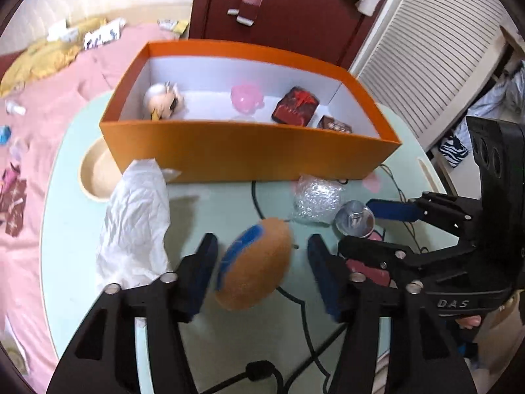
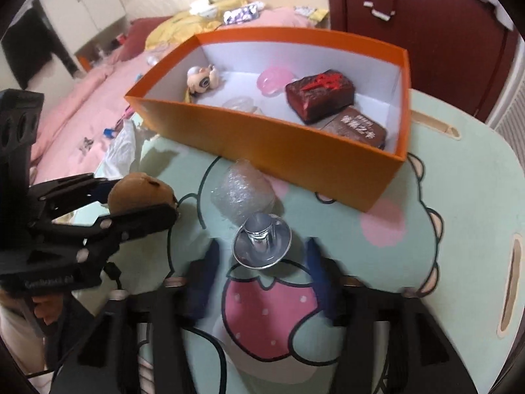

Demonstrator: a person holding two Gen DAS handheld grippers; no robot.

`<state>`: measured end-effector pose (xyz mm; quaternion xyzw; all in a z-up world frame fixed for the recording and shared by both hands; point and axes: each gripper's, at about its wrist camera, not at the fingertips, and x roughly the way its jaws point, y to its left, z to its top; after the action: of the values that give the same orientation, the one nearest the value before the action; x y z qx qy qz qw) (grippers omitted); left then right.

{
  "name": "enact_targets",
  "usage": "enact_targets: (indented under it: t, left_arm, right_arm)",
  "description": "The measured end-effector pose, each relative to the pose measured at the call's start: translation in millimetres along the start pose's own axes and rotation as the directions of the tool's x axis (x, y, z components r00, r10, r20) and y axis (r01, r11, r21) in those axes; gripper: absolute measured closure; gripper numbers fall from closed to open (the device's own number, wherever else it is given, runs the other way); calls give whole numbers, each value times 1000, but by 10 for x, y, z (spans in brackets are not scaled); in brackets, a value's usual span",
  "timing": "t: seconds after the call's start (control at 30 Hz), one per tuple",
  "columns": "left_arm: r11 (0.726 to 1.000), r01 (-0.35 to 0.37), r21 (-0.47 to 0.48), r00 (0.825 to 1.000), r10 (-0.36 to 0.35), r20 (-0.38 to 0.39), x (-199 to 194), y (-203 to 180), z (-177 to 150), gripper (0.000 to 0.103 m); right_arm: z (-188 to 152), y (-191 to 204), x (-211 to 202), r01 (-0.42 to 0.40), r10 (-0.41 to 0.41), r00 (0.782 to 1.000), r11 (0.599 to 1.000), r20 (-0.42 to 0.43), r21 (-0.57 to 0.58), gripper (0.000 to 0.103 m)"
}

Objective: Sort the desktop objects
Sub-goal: 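Reach into the box and grasp the dark red block with the right tool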

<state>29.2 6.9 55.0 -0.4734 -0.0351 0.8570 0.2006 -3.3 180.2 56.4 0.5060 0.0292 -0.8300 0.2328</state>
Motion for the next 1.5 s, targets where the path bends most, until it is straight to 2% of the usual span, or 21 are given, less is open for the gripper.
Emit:
enact_targets:
  t: [0.13, 0.3, 0.43, 0.5, 0.57, 0.73, 0.9, 1.07, 1.17, 1.23, 1.3, 1.37, 1.5]
  left_arm:
    - [1000, 4, -7, 997, -4, 74, -169, 49, 47, 41]
    - [998, 1, -57, 988, 8, 156, -319, 169, 147, 38]
    - [996, -30, -80, 980, 45, 195, -392, 251, 152, 38]
    - [995, -33, -90, 978, 50, 202, -399, 279, 133, 38]
    - [995, -29, -100, 977, 50, 206, -403, 313, 110, 38]
    - [993, -14, -119, 977, 38, 208, -400, 376, 69, 38]
    - [990, 2, -138, 977, 27, 210, -397, 440, 27, 38]
    - [989, 29, -145, 977, 3, 214, -413, 456, 0, 38]
    - [988, 49, -145, 975, -16, 220, -434, 461, -11, 38]
    - [986, 66, -154, 974, -30, 223, -444, 472, -16, 38]
    - [982, 86, -166, 973, -47, 226, -450, 494, -19, 38]
    - [979, 103, -176, 972, -62, 226, -451, 516, -16, 38]
    - [979, 110, -172, 972, -70, 225, -486, 525, 31, 38]
  right_arm:
    - [-28, -48, -124, -22, 22, 999, 1000, 33, 15, 39]
    - [10, -213, -210, -144, 140, 989, 980, 36, 136, 40]
    - [159, -254, -268, -147, 137, 989, 970, 62, 195, 39]
    - [265, -228, -300, -139, 129, 990, 971, 65, 193, 37]
    - [391, -196, -348, -145, 136, 989, 974, 64, 173, 31]
    - [806, -131, -455, -141, 133, 989, 980, 66, 142, 31]
    - [1293, -194, -261, -140, 148, 989, 965, -20, 223, 31]
    - [1635, -355, 237, -53, 143, 969, 919, -203, 391, 31]
    - [1718, -363, 464, 75, 35, 961, 922, -276, 380, 31]
    - [1724, -383, 592, 129, -2, 947, 917, -320, 377, 31]
    - [1694, -424, 699, 148, 8, 933, 903, -361, 403, 33]
    - [1688, -393, 728, 149, 1, 930, 913, -367, 380, 39]
    - [1676, -332, 785, 149, -13, 925, 931, -379, 333, 39]
